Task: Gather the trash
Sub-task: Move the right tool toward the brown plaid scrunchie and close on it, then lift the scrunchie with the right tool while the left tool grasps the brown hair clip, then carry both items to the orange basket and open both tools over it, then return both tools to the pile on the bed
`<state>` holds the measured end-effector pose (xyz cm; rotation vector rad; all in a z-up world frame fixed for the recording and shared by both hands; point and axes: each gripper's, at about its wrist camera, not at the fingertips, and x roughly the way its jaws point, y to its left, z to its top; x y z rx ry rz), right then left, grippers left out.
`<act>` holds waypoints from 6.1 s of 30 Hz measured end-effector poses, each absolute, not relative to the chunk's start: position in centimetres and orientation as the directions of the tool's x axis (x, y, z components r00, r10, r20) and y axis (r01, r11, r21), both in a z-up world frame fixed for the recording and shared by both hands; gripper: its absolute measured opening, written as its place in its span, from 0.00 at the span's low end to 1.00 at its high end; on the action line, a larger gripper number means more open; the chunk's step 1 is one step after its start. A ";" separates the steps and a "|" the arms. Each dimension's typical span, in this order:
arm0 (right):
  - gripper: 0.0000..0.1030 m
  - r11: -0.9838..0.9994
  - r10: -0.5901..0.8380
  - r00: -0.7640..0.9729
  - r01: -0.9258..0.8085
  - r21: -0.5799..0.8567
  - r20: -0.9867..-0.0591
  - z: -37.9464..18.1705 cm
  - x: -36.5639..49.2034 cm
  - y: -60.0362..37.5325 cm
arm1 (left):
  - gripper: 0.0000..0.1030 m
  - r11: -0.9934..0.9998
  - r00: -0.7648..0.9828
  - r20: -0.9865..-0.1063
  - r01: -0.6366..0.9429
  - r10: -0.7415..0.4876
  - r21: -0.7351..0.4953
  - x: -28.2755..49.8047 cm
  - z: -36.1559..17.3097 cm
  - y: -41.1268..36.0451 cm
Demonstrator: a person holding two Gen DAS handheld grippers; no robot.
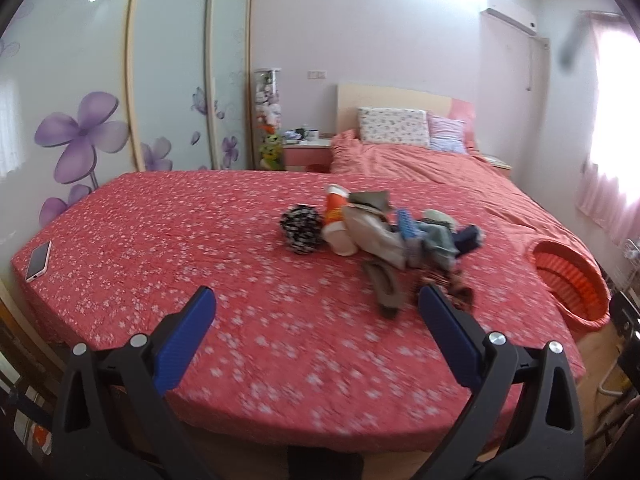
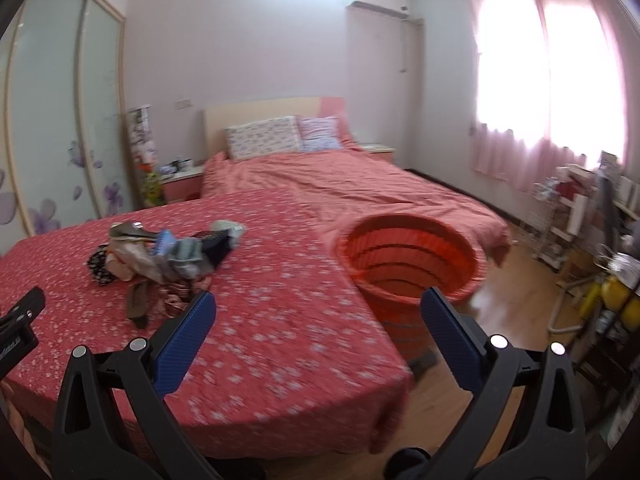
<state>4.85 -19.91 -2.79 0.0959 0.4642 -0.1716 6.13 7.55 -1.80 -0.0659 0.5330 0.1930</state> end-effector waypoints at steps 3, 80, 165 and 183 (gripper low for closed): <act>0.97 0.990 -0.047 0.877 0.105 0.095 -0.479 -3.4 7.1 -18.6 | 0.96 0.974 0.828 -0.532 -0.223 0.178 -0.022 7.8 -2.4 9.1; 0.27 0.995 0.085 0.637 -0.008 0.104 -0.766 -11.7 22.2 -18.3 | 0.32 0.989 0.626 -0.770 0.012 -0.121 -0.145 22.0 -12.1 6.4; 0.58 0.881 -0.135 0.814 0.359 0.308 -0.564 -6.4 19.3 -44.0 | 0.49 0.847 0.558 -0.711 0.522 -0.428 -0.100 31.8 -7.5 -26.5; 0.60 0.966 -0.061 0.833 0.188 0.178 -0.550 -3.6 19.5 -33.3 | 0.60 0.951 0.702 -0.667 0.309 -0.248 -0.029 27.0 -3.8 -9.3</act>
